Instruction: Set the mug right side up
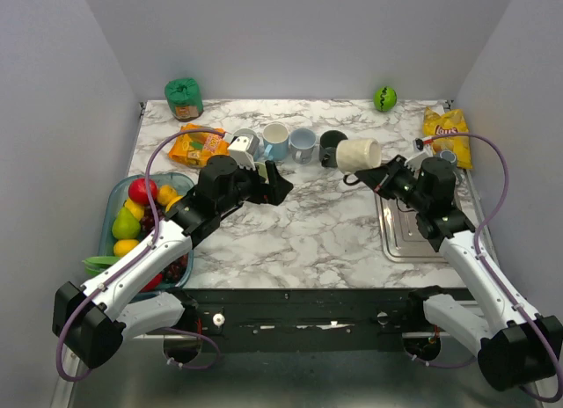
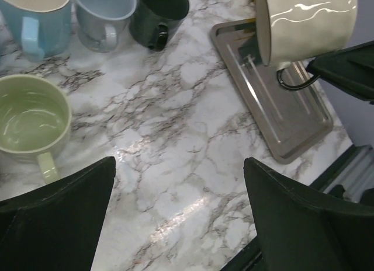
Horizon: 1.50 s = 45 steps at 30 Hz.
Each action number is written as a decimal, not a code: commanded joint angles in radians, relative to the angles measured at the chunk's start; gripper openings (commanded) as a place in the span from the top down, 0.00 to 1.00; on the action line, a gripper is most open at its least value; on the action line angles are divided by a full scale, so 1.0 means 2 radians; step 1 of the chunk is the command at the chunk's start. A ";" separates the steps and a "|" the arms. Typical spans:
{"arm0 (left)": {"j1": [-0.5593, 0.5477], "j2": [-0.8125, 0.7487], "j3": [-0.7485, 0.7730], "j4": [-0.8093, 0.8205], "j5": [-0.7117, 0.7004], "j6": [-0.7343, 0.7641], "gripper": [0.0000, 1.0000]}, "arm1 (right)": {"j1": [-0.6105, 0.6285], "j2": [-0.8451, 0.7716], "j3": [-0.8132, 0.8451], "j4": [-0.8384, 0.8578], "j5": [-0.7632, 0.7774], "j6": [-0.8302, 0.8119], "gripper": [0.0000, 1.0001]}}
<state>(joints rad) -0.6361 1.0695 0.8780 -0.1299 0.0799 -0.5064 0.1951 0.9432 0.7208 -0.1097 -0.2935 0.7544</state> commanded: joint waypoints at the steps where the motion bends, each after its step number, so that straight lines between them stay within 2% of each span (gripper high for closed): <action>1: 0.001 -0.013 0.027 0.045 0.086 -0.037 0.01 | 0.049 -0.002 0.015 0.228 -0.049 0.068 0.99; 5: 0.001 -0.014 0.032 0.090 0.144 -0.055 0.01 | 0.084 0.031 0.049 0.288 -0.063 0.085 0.99; 9: 0.001 -0.013 0.036 0.148 0.166 -0.067 0.01 | 0.118 0.058 0.079 0.333 -0.066 0.100 0.99; 19: 0.002 -0.029 0.029 0.265 0.157 -0.123 0.01 | 0.156 0.088 0.088 0.416 -0.070 0.148 0.99; 26: 0.001 -0.012 0.043 0.275 0.150 -0.148 0.02 | 0.159 0.094 0.091 0.458 -0.092 0.165 0.99; 30: 0.003 0.004 0.053 0.295 0.158 -0.171 0.09 | 0.162 0.086 0.088 0.459 -0.098 0.145 0.99; 34: 0.004 0.019 0.053 0.329 0.162 -0.197 0.14 | 0.164 0.086 0.084 0.472 -0.106 0.155 0.99; 37: 0.003 0.027 0.057 0.347 0.167 -0.212 0.21 | 0.166 0.086 0.076 0.489 -0.109 0.168 0.99; 41: 0.004 0.034 0.060 0.364 0.175 -0.224 0.41 | 0.166 0.086 0.068 0.503 -0.112 0.180 0.99; 45: 0.004 0.034 0.055 0.378 0.173 -0.233 0.56 | 0.167 0.089 0.062 0.513 -0.116 0.186 0.99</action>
<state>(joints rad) -0.6342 1.1385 0.9615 0.5461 0.3988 -0.9379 0.5186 1.1381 0.8513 0.7765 -0.5037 1.1015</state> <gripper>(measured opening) 0.506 0.081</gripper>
